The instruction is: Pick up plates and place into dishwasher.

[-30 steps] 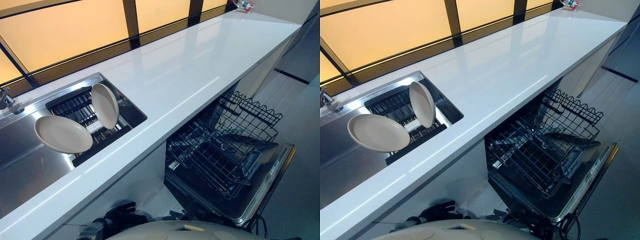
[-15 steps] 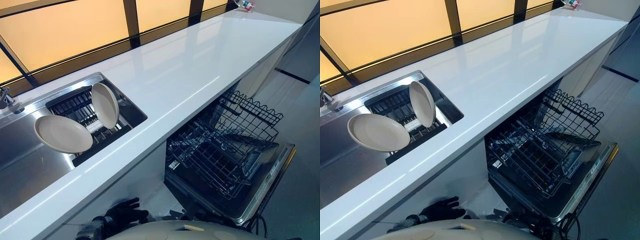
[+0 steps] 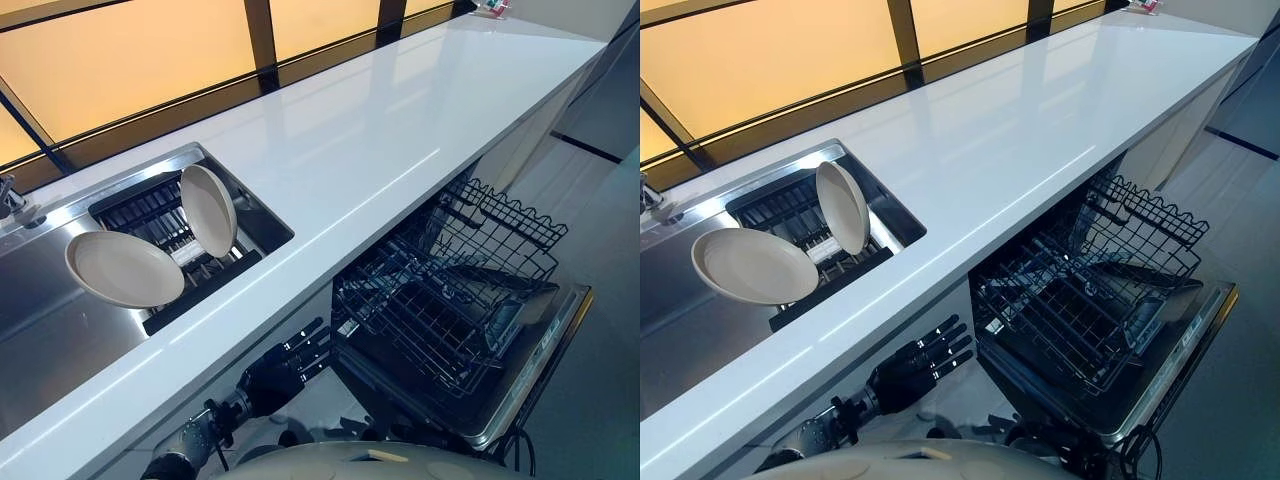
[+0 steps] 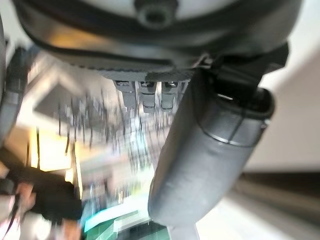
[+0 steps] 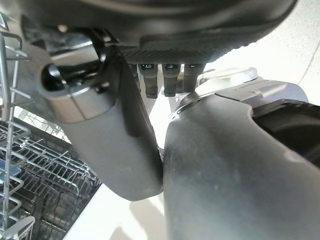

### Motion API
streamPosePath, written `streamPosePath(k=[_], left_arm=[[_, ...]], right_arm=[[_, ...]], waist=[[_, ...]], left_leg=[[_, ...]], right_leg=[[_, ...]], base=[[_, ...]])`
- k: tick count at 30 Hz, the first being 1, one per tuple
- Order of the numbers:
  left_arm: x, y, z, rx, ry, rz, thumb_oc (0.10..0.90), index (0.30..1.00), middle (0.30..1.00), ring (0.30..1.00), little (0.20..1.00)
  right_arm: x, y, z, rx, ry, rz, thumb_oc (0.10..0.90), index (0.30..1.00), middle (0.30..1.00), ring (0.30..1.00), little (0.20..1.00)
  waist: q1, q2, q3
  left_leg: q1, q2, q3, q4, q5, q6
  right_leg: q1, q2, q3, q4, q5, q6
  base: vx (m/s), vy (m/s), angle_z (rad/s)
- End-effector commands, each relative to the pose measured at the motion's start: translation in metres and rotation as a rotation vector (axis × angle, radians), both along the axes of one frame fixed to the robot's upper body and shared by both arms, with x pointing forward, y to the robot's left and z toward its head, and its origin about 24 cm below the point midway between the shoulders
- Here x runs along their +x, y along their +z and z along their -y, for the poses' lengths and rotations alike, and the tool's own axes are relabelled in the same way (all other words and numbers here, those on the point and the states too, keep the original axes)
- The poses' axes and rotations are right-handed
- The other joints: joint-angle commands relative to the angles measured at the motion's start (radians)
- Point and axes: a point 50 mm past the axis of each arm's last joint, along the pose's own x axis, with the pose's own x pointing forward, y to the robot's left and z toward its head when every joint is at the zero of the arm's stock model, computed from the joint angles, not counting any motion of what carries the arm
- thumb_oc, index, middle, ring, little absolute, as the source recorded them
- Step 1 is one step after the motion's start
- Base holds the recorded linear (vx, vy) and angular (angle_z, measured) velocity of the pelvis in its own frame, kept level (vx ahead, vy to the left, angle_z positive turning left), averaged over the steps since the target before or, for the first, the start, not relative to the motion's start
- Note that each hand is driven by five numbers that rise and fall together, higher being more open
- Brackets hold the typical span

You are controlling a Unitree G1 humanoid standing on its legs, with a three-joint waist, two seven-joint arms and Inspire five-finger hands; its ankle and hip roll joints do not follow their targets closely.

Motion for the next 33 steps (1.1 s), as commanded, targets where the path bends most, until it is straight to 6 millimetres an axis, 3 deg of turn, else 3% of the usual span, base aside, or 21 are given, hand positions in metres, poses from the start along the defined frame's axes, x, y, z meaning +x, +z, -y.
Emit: streamPosePath(k=[1, 4, 8, 13, 18, 19, 27, 33], left_arm=[[0.036, 0.041, 0.023, -0.270, -0.020, 0.300, 0.800, 0.900, 0.900, 0.900, 0.900], [0.038, 0.051, 0.030, -0.341, -0.069, 0.359, 0.800, 0.900, 0.900, 0.900, 0.900], [0.046, 0.083, 0.056, -0.576, -0.176, 0.452, 0.800, 0.900, 0.900, 0.900, 0.900], [0.055, 0.134, 0.090, -0.823, -0.294, 0.489, 0.800, 0.900, 0.900, 0.900, 0.900], [0.059, 0.181, 0.113, -0.986, -0.386, 0.526, 0.800, 0.900, 0.900, 0.900, 0.900], [0.060, 0.200, 0.119, -1.023, -0.413, 0.547, 0.800, 0.900, 0.900, 0.900, 0.900], [0.065, 0.271, 0.126, -1.096, -0.395, 0.735, 0.800, 0.900, 0.900, 0.900, 0.900], [0.074, 0.279, 0.122, -0.946, -0.295, 0.859, 0.800, 0.900, 0.900, 0.900, 0.900]], right_arm=[[0.008, -0.001, -0.011, 0.061, 0.020, 0.024, 0.800, 0.900, 0.900, 0.900, 0.900], [0.007, -0.001, -0.013, 0.062, 0.025, 0.023, 0.800, 0.900, 0.900, 0.900, 0.900], [0.008, -0.002, -0.016, 0.067, 0.039, 0.018, 0.800, 0.900, 0.900, 0.900, 0.900], [0.012, -0.003, -0.022, 0.072, 0.066, 0.015, 0.800, 0.900, 0.900, 0.900, 0.900], [0.016, -0.003, -0.027, 0.070, 0.078, 0.018, 0.800, 0.900, 0.900, 0.900, 0.900], [0.017, -0.004, -0.029, 0.071, 0.082, 0.020, 0.800, 0.900, 0.900, 0.900, 0.900], [0.017, -0.005, -0.038, 0.070, 0.098, 0.015, 0.800, 0.900, 0.900, 0.900, 0.900], [0.014, -0.005, -0.036, 0.063, 0.107, 0.010, 0.800, 0.900, 0.900, 0.900, 0.900]], waist=[[0.018, 0.018, 0.026], [0.018, 0.016, 0.026], [0.014, 0.013, 0.023], [0.002, 0.008, 0.024], [-0.008, 0.001, 0.023], [-0.014, -0.001, 0.023], [-0.040, -0.003, 0.018], [-0.046, 0.003, 0.009]], left_leg=[[0.019, -0.069, 0.033, 0.007, -0.123, 0.046], [0.021, -0.069, 0.032, 0.007, -0.126, 0.046], [0.024, -0.066, 0.033, 0.007, -0.132, 0.046], [0.026, -0.065, 0.035, 0.007, -0.137, 0.051], [0.026, -0.066, 0.040, 0.007, -0.141, 0.053], [0.026, -0.066, 0.041, 0.007, -0.141, 0.053], [0.029, -0.069, 0.049, 0.007, -0.146, 0.057], [0.032, -0.071, 0.047, 0.007, -0.144, 0.057]], right_leg=[[0.004, 0.047, -0.015, 0.072, -0.089, 0.022], [0.007, 0.046, -0.014, 0.069, -0.088, 0.022], [0.010, 0.044, -0.013, 0.068, -0.088, 0.023], [0.007, 0.045, -0.004, 0.075, -0.090, 0.022], [0.008, 0.047, 0.003, 0.070, -0.087, 0.022], [0.008, 0.048, 0.006, 0.069, -0.085, 0.022], [0.006, 0.050, 0.014, 0.070, -0.083, 0.023], [0.009, 0.051, 0.015, 0.070, -0.082, 0.023]], base=[[0.00, 0.000, 0.00], [0.00, 0.000, 0.00], [0.00, 0.000, 0.00], [0.00, 0.000, 0.00], [0.00, 0.000, 0.00], [0.00, 0.000, 0.00], [0.00, 0.000, 0.00], [0.00, 0.000, 0.00]])
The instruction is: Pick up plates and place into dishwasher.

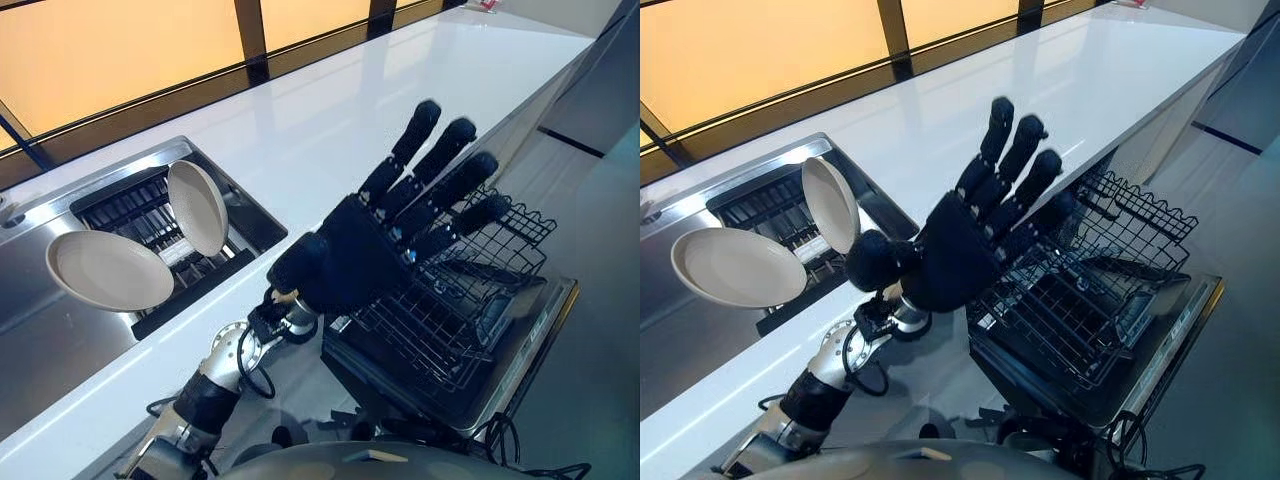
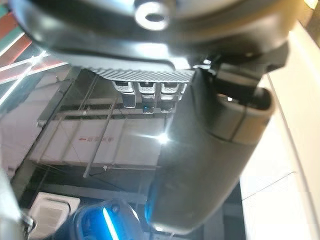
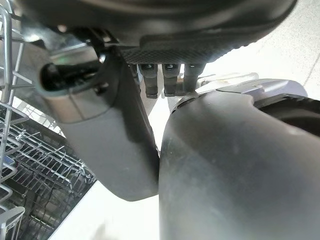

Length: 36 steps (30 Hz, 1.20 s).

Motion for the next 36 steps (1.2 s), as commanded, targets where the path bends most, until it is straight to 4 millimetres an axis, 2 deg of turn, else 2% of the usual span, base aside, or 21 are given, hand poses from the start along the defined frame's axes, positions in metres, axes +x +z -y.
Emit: streamPosePath(k=[1, 7, 15, 18, 20, 21, 22, 25, 26, 28, 32, 36], left_arm=[[0.001, 0.043, 0.007, -0.124, 0.058, 0.173, 0.800, 0.900, 0.900, 0.900, 0.900], [0.008, 0.039, -0.005, -0.074, 0.168, 0.241, 0.800, 0.900, 0.900, 0.900, 0.900], [0.013, 0.049, -0.027, -0.035, 0.366, 0.329, 0.800, 0.900, 0.900, 0.900, 0.900], [0.018, 0.057, -0.044, 0.058, 0.591, 0.419, 0.800, 0.900, 0.900, 0.900, 0.900], [0.021, 0.067, -0.062, 0.120, 0.836, 0.497, 0.800, 0.900, 0.900, 0.900, 0.900], [0.021, 0.070, -0.067, 0.131, 0.895, 0.519, 0.800, 0.900, 0.900, 0.900, 0.900], [0.019, 0.081, -0.085, 0.151, 1.117, 0.578, 0.800, 0.900, 0.900, 0.900, 0.900], [0.009, 0.098, -0.115, 0.158, 1.477, 0.659, 0.800, 0.900, 0.900, 0.900, 0.900], [0.008, 0.099, -0.116, 0.159, 1.497, 0.663, 0.800, 0.900, 0.900, 0.900, 0.900], [-0.003, 0.109, -0.135, 0.177, 1.778, 0.717, 0.800, 0.900, 0.900, 0.900, 0.900], [-0.015, 0.117, -0.147, 0.249, 2.151, 0.833, 0.800, 0.900, 0.900, 0.900, 0.900], [-0.013, 0.119, -0.155, 0.419, 2.440, 0.975, 0.800, 0.900, 0.900, 0.900, 0.900]], right_arm=[[-0.003, -0.005, -0.022, 0.080, 0.012, -0.011, 0.800, 0.900, 0.900, 0.900, 0.900], [-0.008, -0.005, -0.016, 0.072, 0.011, -0.019, 0.800, 0.900, 0.900, 0.900, 0.900], [-0.012, -0.005, -0.013, 0.070, -0.003, -0.025, 0.800, 0.900, 0.900, 0.900, 0.900], [-0.015, -0.005, -0.012, 0.067, -0.014, -0.029, 0.800, 0.900, 0.900, 0.900, 0.900], [-0.018, -0.005, -0.011, 0.061, -0.024, -0.031, 0.800, 0.900, 0.900, 0.900, 0.900], [-0.019, -0.006, -0.011, 0.060, -0.027, -0.031, 0.800, 0.900, 0.900, 0.900, 0.900], [-0.022, -0.006, -0.011, 0.058, -0.036, -0.032, 0.800, 0.900, 0.900, 0.900, 0.900], [-0.029, -0.007, -0.012, 0.061, -0.051, -0.035, 0.800, 0.900, 0.900, 0.900, 0.900], [-0.029, -0.007, -0.012, 0.061, -0.050, -0.035, 0.800, 0.900, 0.900, 0.900, 0.900], [-0.033, -0.008, -0.014, 0.067, -0.059, -0.040, 0.800, 0.900, 0.900, 0.900, 0.900], [-0.036, -0.009, -0.017, 0.072, -0.068, -0.042, 0.800, 0.900, 0.900, 0.900, 0.900], [-0.040, -0.009, -0.017, 0.070, -0.066, -0.047, 0.800, 0.900, 0.900, 0.900, 0.900]], waist=[[0.002, 0.028, -0.008], [0.008, 0.037, -0.016], [0.014, 0.045, -0.021], [0.019, 0.048, -0.024], [0.026, 0.051, -0.026], [0.027, 0.052, -0.026], [0.033, 0.053, -0.028], [0.049, 0.050, -0.035], [0.048, 0.049, -0.036], [0.064, 0.044, -0.041], [0.082, 0.040, -0.045], [0.089, 0.038, -0.050]], left_leg=[[0.031, -0.070, 0.046, 0.006, -0.144, 0.057], [0.033, -0.073, 0.038, 0.006, -0.143, 0.059], [0.037, -0.076, 0.029, 0.006, -0.142, 0.061], [0.037, -0.078, 0.025, 0.006, -0.141, 0.064], [0.036, -0.080, 0.021, 0.006, -0.140, 0.065], [0.036, -0.080, 0.019, 0.006, -0.139, 0.065], [0.036, -0.082, 0.013, 0.006, -0.138, 0.066], [0.032, -0.084, 0.000, 0.006, -0.137, 0.067], [0.031, -0.085, -0.001, 0.006, -0.137, 0.066], [0.027, -0.085, -0.010, 0.006, -0.133, 0.065], [0.021, -0.086, -0.024, 0.006, -0.129, 0.062], [0.019, -0.086, -0.028, 0.006, -0.128, 0.058]], right_leg=[[0.005, 0.049, 0.017, 0.068, -0.083, 0.023], [0.010, 0.048, 0.011, 0.066, -0.086, 0.021], [0.018, 0.045, 0.001, 0.066, -0.092, 0.018], [0.019, 0.044, -0.002, 0.065, -0.094, 0.018], [0.021, 0.043, -0.006, 0.063, -0.096, 0.019], [0.022, 0.043, -0.007, 0.063, -0.097, 0.019], [0.023, 0.043, -0.010, 0.062, -0.099, 0.019], [0.026, 0.043, -0.018, 0.058, -0.105, 0.017], [0.026, 0.043, -0.019, 0.058, -0.105, 0.017], [0.026, 0.044, -0.025, 0.060, -0.110, 0.014], [0.026, 0.044, -0.036, 0.063, -0.118, 0.008], [0.026, 0.043, -0.044, 0.067, -0.125, 0.007]], base=[[0.00, 0.000, 0.00], [0.00, 0.000, 0.00], [0.00, 0.000, 0.00], [0.00, 0.000, 0.00], [0.00, 0.000, 0.00], [0.00, 0.000, 0.00], [0.00, 0.000, 0.00], [0.01, -0.009, 0.05], [0.00, -0.016, 0.07], [0.01, -0.020, 0.09], [0.00, -0.016, 0.05], [0.01, -0.012, 0.17]])
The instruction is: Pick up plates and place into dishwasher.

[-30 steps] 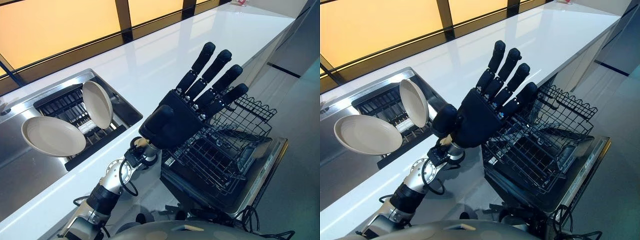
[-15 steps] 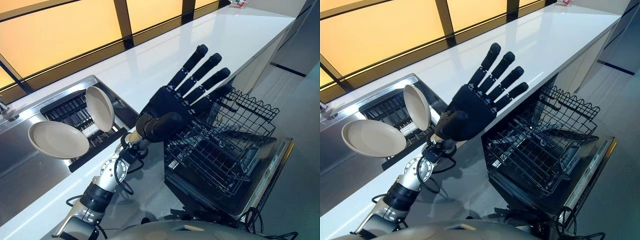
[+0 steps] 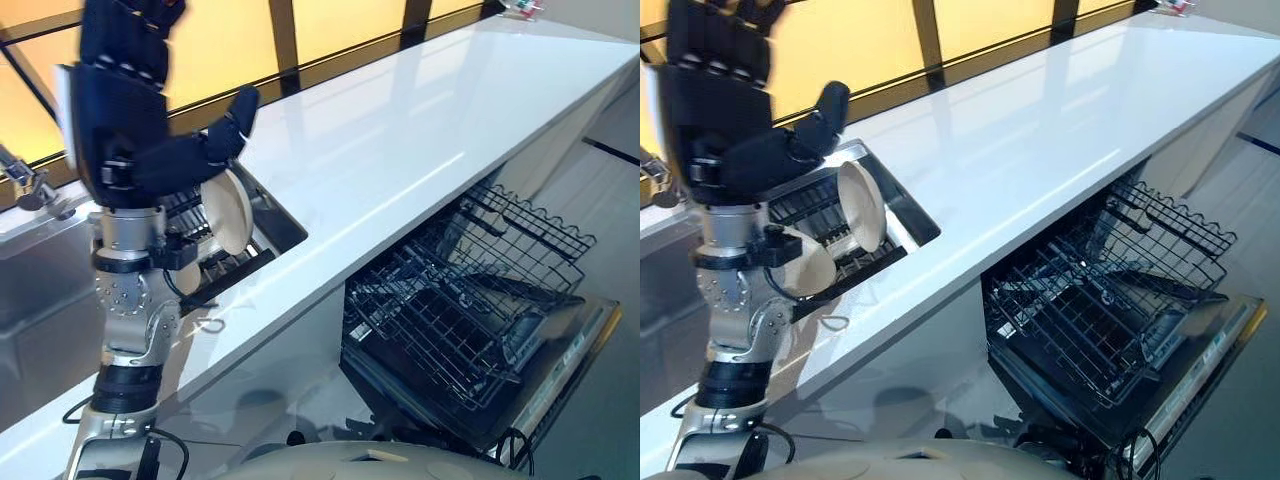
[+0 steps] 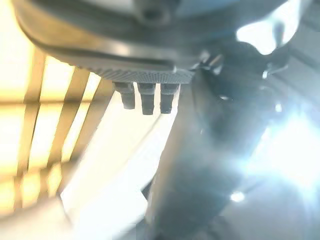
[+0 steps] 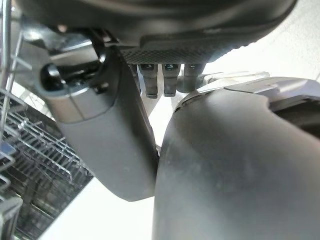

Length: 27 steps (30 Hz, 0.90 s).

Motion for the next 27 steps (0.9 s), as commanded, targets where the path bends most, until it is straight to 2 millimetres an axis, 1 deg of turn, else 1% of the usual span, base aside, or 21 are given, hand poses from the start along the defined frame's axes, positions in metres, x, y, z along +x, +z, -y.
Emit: streamPosePath(k=[1, 3, 5, 10, 12, 13, 14, 18, 20, 24, 27], left_arm=[[-0.020, 0.033, 0.001, 0.261, 0.325, 0.252, 0.800, 0.900, 0.900, 0.900, 0.900], [-0.013, 0.036, -0.007, 0.372, 0.468, 0.225, 0.800, 0.900, 0.900, 0.900, 0.900], [-0.003, 0.042, -0.021, 0.511, 0.611, 0.170, 0.800, 0.900, 0.900, 0.900, 0.900], [0.009, 0.054, -0.041, 0.712, 0.778, 0.097, 0.800, 0.900, 0.900, 0.900, 0.900], [0.014, 0.060, -0.047, 0.786, 0.810, 0.068, 0.800, 0.900, 0.900, 0.900, 0.900], [0.014, 0.060, -0.047, 0.795, 0.815, 0.067, 0.800, 0.900, 0.900, 0.900, 0.900], [0.019, 0.064, -0.051, 0.872, 0.850, 0.036, 0.800, 0.900, 0.900, 0.900, 0.900], [0.030, 0.078, -0.057, 1.039, 0.911, -0.026, 0.800, 0.900, 0.900, 0.900, 0.900], [0.034, 0.086, -0.060, 1.087, 0.927, -0.058, 0.800, 0.900, 0.900, 0.900, 0.900], [0.042, 0.095, -0.066, 1.176, 0.959, -0.119, 0.800, 0.900, 0.900, 0.900, 0.900], [0.046, 0.101, -0.066, 1.227, 0.962, -0.160, 0.800, 0.900, 0.900, 0.900, 0.900]], right_arm=[[-0.016, -0.007, -0.027, 0.106, -0.009, -0.042, 0.800, 0.900, 0.900, 0.900, 0.900], [-0.016, -0.007, -0.026, 0.102, -0.004, -0.047, 0.800, 0.900, 0.900, 0.900, 0.900], [-0.017, -0.007, -0.023, 0.092, 0.013, -0.055, 0.800, 0.900, 0.900, 0.900, 0.900], [-0.012, -0.005, -0.015, 0.079, 0.030, -0.054, 0.800, 0.900, 0.900, 0.900, 0.900], [-0.008, -0.004, -0.013, 0.076, 0.037, -0.050, 0.800, 0.900, 0.900, 0.900, 0.900], [-0.008, -0.004, -0.013, 0.076, 0.037, -0.049, 0.800, 0.900, 0.900, 0.900, 0.900], [-0.005, -0.003, -0.009, 0.071, 0.045, -0.046, 0.800, 0.900, 0.900, 0.900, 0.900], [0.000, -0.001, -0.003, 0.064, 0.049, -0.045, 0.800, 0.900, 0.900, 0.900, 0.900], [0.000, 0.000, 0.001, 0.060, 0.043, -0.052, 0.800, 0.900, 0.900, 0.900, 0.900], [-0.001, 0.002, 0.009, 0.041, 0.035, -0.066, 0.800, 0.900, 0.900, 0.900, 0.900], [-0.002, 0.003, 0.013, 0.034, 0.035, -0.068, 0.800, 0.900, 0.900, 0.900, 0.900]], waist=[[0.008, -0.014, -0.025], [0.010, -0.011, -0.027], [0.010, -0.004, -0.030], [0.011, 0.013, -0.032], [0.010, 0.022, -0.033], [0.011, 0.022, -0.034], [0.008, 0.029, -0.035], [0.002, 0.042, -0.042], [-0.002, 0.046, -0.044], [-0.012, 0.056, -0.045], [-0.020, 0.061, -0.044]], left_leg=[[0.019, -0.082, 0.027, 0.006, -0.130, 0.057], [0.017, -0.082, 0.027, 0.006, -0.129, 0.055], [0.016, -0.081, 0.032, 0.006, -0.128, 0.051], [0.015, -0.080, 0.036, 0.006, -0.126, 0.046], [0.014, -0.079, 0.037, 0.006, -0.124, 0.044], [0.014, -0.079, 0.037, 0.006, -0.124, 0.044], [0.014, -0.078, 0.039, 0.006, -0.123, 0.042], [0.012, -0.078, 0.042, 0.006, -0.120, 0.039], [0.013, -0.078, 0.046, 0.006, -0.121, 0.038], [0.016, -0.077, 0.053, 0.006, -0.121, 0.038], [0.020, -0.077, 0.059, 0.006, -0.123, 0.038]], right_leg=[[0.004, 0.048, 0.002, 0.071, -0.120, 0.005], [0.003, 0.048, 0.000, 0.072, -0.121, 0.006], [0.003, 0.047, -0.004, 0.072, -0.122, 0.007], [0.004, 0.046, -0.009, 0.072, -0.121, 0.010], [0.004, 0.046, -0.010, 0.073, -0.121, 0.013], [0.004, 0.046, -0.011, 0.073, -0.121, 0.013], [0.003, 0.045, -0.011, 0.075, -0.122, 0.014], [0.002, 0.044, -0.010, 0.073, -0.119, 0.020], [0.001, 0.045, -0.008, 0.071, -0.117, 0.022], [0.001, 0.047, 0.003, 0.069, -0.114, 0.026], [0.002, 0.048, 0.010, 0.067, -0.110, 0.029]], base=[[0.01, -0.014, 0.12], [0.00, -0.006, 0.03], [0.00, 0.000, 0.00], [0.00, 0.000, 0.00], [0.00, 0.000, 0.00], [-0.02, 0.013, 0.05], [-0.01, 0.011, 0.06], [0.00, 0.009, 0.07], [0.00, 0.011, 0.07], [0.00, 0.000, 0.00], [0.00, 0.000, 0.00]])
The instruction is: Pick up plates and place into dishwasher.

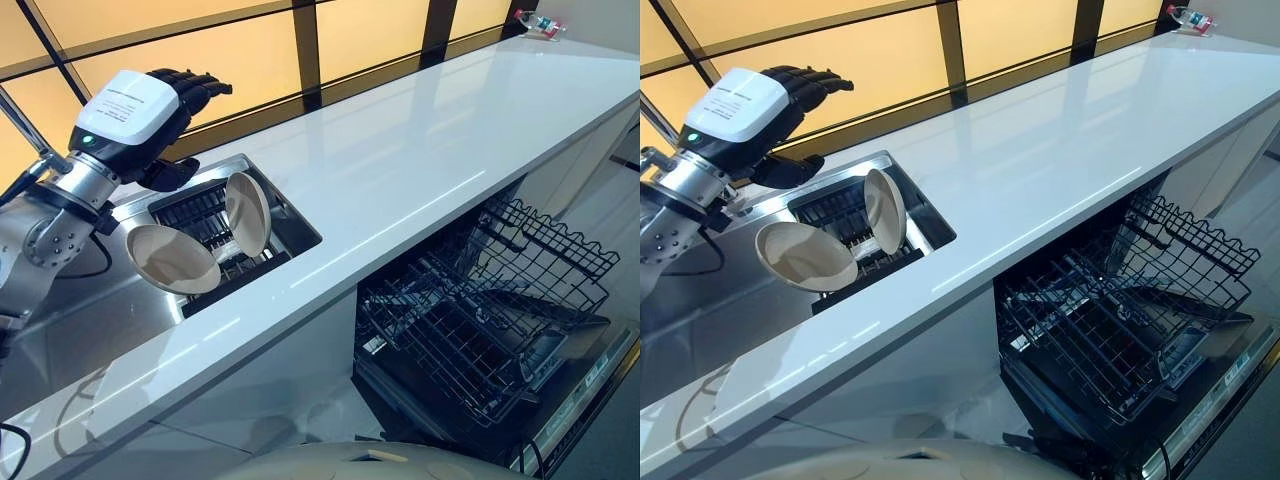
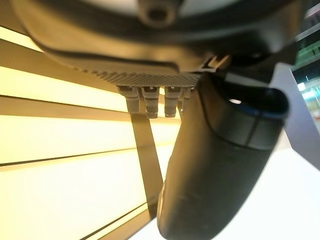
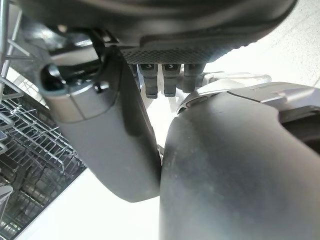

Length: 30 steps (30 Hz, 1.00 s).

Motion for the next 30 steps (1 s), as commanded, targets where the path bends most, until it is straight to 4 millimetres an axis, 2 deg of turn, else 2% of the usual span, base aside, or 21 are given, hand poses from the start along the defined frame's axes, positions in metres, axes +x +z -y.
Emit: streamPosePath(k=[1, 8, 20, 30], left_arm=[[-0.002, 0.086, -0.013, 0.019, 0.092, 0.253, 0.800, 0.900, 0.900, 0.900, 0.900], [0.010, 0.090, -0.013, 0.061, 0.127, 0.160, 0.800, 0.900, 0.900, 0.900, 0.900], [0.032, 0.074, -0.012, 0.152, 0.189, -0.040, 0.800, 0.900, 0.900, 0.900, 0.900], [0.042, 0.067, -0.011, 0.248, 0.255, -0.170, 0.800, 0.900, 0.900, 0.900, 0.900]], right_arm=[[0.009, 0.001, -0.001, 0.048, 0.027, -0.001, 0.800, 0.900, 0.900, 0.900, 0.900], [0.008, 0.002, 0.003, 0.044, 0.026, -0.004, 0.800, 0.900, 0.900, 0.900, 0.900], [0.005, 0.003, 0.009, 0.031, 0.012, -0.017, 0.800, 0.900, 0.900, 0.900, 0.900], [0.003, 0.004, 0.010, 0.027, 0.016, -0.025, 0.800, 0.900, 0.900, 0.900, 0.900]], waist=[[-0.027, 0.025, 0.020], [-0.046, 0.031, 0.020], [-0.078, 0.029, 0.022], [-0.092, 0.027, 0.024]], left_leg=[[0.037, -0.073, 0.078, 0.007, -0.134, 0.042], [0.041, -0.075, 0.088, 0.007, -0.137, 0.043], [0.048, -0.079, 0.105, 0.007, -0.142, 0.050], [0.046, -0.083, 0.112, 0.007, -0.142, 0.054]], right_leg=[[0.003, 0.058, 0.035, 0.063, -0.106, 0.026], [0.002, 0.061, 0.053, 0.056, -0.099, 0.030], [-0.004, 0.067, 0.095, 0.046, -0.081, 0.039], [-0.009, 0.067, 0.110, 0.038, -0.068, 0.046]], base=[[0.00, 0.000, 0.00], [0.01, 0.011, -0.07], [0.03, 0.025, -0.08], [0.01, 0.015, -0.07]])
